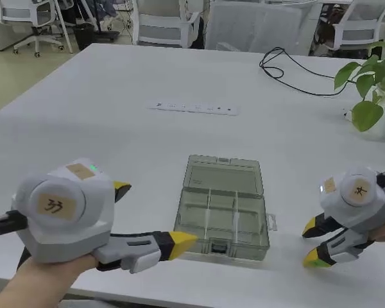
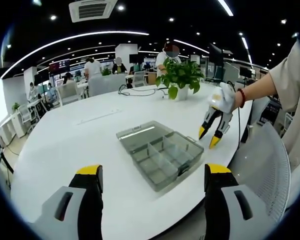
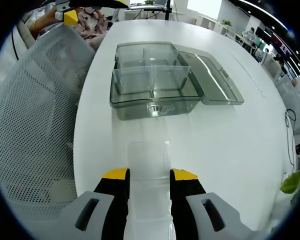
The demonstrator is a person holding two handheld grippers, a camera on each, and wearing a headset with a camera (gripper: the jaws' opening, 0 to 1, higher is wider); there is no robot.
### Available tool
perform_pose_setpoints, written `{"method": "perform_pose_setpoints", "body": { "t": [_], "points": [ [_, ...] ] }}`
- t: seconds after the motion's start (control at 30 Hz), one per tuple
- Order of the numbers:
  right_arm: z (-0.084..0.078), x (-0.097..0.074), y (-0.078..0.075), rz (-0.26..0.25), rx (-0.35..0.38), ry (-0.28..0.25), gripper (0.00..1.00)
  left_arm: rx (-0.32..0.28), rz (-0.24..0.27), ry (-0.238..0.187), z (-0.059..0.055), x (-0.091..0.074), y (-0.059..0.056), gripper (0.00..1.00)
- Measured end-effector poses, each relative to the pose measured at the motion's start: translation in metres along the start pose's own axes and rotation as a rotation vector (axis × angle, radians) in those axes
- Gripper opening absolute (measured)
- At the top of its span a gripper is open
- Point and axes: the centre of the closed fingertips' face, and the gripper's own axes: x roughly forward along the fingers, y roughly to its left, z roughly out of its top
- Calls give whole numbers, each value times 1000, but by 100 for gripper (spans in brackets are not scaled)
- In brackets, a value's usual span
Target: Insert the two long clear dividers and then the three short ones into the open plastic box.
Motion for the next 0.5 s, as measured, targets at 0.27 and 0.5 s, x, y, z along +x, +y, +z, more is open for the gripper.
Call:
{"method": "perform_pose_setpoints", "body": {
  "t": [0.27, 0.5],
  "points": [
    [20, -19, -7, -106, -6, -80, 32, -49, -40, -19, 2, 2, -10, 75],
    [44, -38, -5, -171, -44, -142, 32, -78, -82, -14, 0, 6, -24, 67]
  ]
}}
